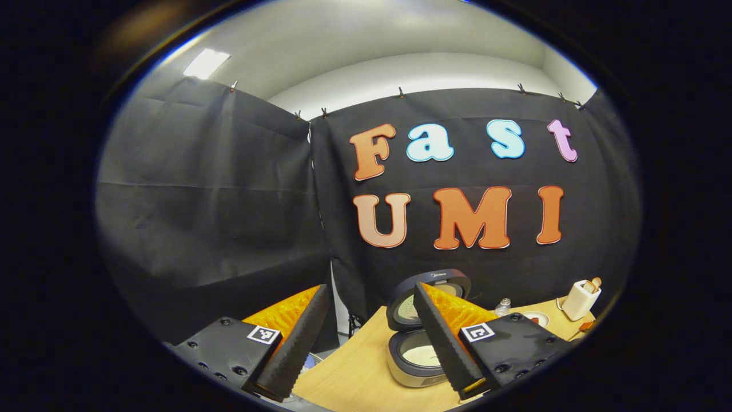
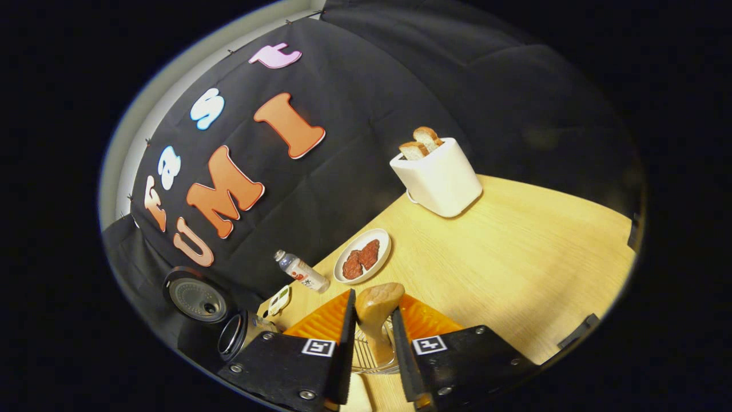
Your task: Close the left gripper, press the button to open the rice cooker; take a wooden spoon from the chopstick holder with the right hand, scoop a spoonful of rice and pour it into the rice cooker, then put the wooden spoon back into the chopstick holder.
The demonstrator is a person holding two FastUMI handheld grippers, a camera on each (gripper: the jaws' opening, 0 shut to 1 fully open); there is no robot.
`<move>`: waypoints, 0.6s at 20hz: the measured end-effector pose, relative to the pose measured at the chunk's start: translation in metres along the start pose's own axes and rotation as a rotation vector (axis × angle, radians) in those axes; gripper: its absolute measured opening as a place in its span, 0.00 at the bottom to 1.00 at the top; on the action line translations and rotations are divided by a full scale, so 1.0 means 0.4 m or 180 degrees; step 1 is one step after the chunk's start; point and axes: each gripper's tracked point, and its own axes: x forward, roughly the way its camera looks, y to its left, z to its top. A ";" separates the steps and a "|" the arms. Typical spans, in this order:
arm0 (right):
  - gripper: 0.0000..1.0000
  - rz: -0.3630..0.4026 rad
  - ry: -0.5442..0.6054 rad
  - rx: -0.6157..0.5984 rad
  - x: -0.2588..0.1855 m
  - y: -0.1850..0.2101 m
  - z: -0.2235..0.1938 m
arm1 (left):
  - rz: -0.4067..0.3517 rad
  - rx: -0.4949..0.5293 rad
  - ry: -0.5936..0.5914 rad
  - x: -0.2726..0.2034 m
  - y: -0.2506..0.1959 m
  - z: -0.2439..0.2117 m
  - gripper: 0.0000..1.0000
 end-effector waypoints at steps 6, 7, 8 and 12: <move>0.14 -0.0111 -0.0199 0.0038 -0.022 0.053 0.014 | -0.0233 0.0103 0.0011 0.077 0.013 -0.007 0.99; 0.14 -0.0112 -0.0236 -0.0031 -0.033 0.077 0.025 | -0.0289 0.0092 0.0015 0.089 0.014 -0.005 0.99; 0.14 -0.0127 -0.0272 -0.0116 -0.047 0.100 0.036 | -0.0330 0.0070 0.0016 0.096 0.025 -0.005 1.00; 0.14 -0.0154 -0.0540 -0.0530 -0.130 0.212 0.090 | -0.0430 0.0030 0.0036 0.130 0.072 -0.020 0.94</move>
